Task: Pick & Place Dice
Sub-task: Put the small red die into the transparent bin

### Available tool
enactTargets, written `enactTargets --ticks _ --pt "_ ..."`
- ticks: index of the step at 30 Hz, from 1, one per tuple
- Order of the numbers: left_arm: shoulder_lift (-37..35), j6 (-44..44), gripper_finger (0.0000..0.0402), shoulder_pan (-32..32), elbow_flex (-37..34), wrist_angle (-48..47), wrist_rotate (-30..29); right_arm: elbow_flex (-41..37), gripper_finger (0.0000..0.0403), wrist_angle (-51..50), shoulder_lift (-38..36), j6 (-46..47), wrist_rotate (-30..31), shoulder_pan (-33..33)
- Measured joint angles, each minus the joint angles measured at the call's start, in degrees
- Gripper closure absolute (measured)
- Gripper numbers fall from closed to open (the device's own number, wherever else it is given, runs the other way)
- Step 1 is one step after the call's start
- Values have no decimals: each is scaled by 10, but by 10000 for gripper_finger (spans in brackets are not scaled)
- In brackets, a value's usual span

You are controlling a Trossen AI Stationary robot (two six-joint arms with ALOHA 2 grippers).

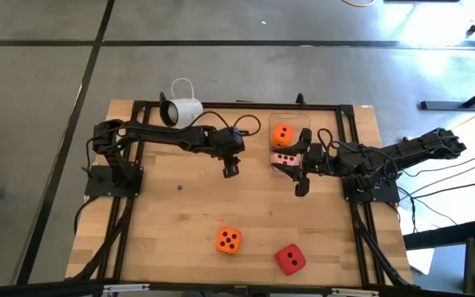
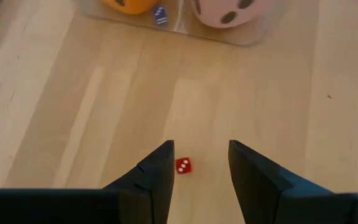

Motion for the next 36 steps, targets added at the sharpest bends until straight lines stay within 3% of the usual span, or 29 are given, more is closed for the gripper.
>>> enactTargets --ticks 13,19,36 --pt "0 -44 227 45 -12 16 35 0 213 0 0 0 0 0" --pt "18 41 232 31 -11 14 39 0 213 0 0 0 0 0" --pt "64 89 226 63 -11 7 118 0 213 -6 0 2 0 0"
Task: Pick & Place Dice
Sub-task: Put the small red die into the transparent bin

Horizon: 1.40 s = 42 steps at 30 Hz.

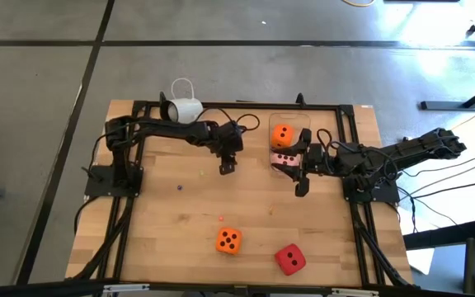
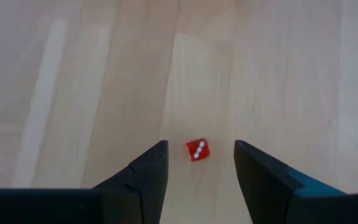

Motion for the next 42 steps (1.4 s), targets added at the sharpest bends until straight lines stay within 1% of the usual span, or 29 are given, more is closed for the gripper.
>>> enactTargets --ticks 3,6,21,26,31,37,42 --pt "0 33 225 4 0 -10 12 0 213 0 0 0 0 0" --pt "0 47 222 7 0 -15 22 0 213 0 0 0 0 0" --pt "0 120 221 20 0 -17 32 0 213 0 0 0 0 0" --pt "0 132 221 25 0 -18 61 0 213 0 0 -1 0 0" --pt "0 141 221 34 1 -19 67 0 213 0 0 0 0 0" --pt "6 155 221 38 28 -25 88 0 213 0 0 0 1 0" --pt "27 193 221 37 60 -73 91 0 213 0 0 0 2 0"
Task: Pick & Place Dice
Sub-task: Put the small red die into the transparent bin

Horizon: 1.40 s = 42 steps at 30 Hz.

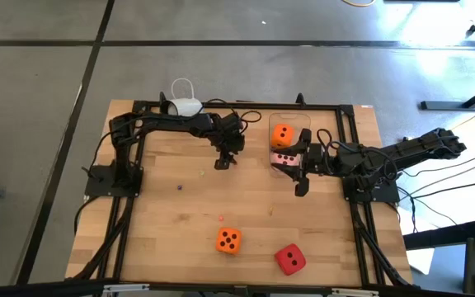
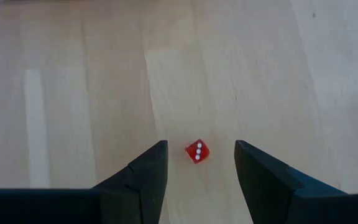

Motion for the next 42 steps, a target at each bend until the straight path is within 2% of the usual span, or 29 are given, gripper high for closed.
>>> enactTargets --ticks 9,23,42 --pt "11 49 221 -1 10 -17 0 0 213 1 0 0 0 0" --pt "51 46 221 -5 9 -5 -10 0 213 0 0 2 0 0" --pt "55 19 222 -13 9 4 -8 0 213 -1 0 1 0 0"
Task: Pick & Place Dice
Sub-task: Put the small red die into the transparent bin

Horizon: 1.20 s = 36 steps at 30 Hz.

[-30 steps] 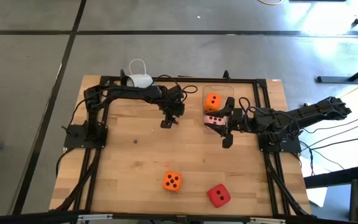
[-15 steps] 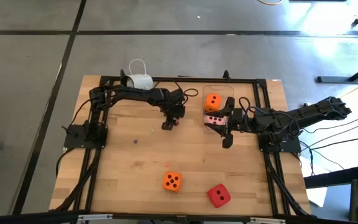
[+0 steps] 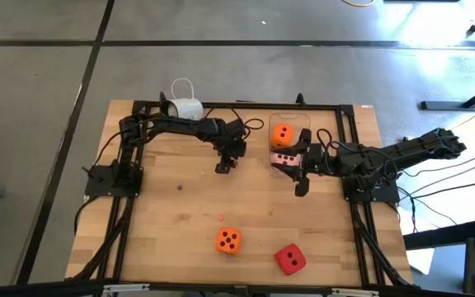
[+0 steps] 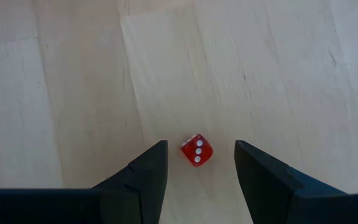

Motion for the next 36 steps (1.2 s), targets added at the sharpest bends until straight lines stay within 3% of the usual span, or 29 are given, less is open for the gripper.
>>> enactTargets --ticks 14,36 --pt "-1 -15 231 -14 -30 42 -27 0 213 0 0 0 -2 0" --pt "-1 -16 349 -14 -30 48 -35 0 213 0 0 0 -1 0"
